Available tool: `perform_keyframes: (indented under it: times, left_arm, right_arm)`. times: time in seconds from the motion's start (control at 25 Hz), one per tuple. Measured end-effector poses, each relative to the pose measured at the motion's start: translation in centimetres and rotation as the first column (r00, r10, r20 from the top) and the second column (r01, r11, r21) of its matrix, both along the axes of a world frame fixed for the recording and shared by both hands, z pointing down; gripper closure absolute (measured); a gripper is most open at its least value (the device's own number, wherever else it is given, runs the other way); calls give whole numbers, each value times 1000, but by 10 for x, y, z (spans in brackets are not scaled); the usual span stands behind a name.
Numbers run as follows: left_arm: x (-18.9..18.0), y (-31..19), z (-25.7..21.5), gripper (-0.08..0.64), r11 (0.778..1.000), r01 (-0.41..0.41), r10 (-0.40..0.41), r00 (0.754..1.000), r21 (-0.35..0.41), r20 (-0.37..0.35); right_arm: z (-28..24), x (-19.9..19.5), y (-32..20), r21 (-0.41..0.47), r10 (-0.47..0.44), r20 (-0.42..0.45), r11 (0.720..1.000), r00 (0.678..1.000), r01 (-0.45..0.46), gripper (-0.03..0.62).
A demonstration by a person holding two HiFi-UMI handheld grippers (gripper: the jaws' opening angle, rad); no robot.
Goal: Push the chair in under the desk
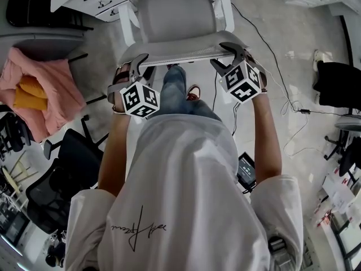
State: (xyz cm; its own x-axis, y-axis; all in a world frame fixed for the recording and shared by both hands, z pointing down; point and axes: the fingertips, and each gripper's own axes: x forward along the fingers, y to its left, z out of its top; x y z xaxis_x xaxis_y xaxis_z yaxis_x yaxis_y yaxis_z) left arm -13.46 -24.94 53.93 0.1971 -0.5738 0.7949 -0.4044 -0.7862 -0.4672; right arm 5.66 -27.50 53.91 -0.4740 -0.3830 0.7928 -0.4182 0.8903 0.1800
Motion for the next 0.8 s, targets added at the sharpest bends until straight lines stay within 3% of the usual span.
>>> perform_keyframes:
  times: [0.8]
  left_arm:
    - [-7, -41, 0, 403, 1000, -10, 10, 1000, 6, 7]
  right_arm:
    - [-1, -6, -40, 21, 8, -5, 1000, 1000, -8, 347]
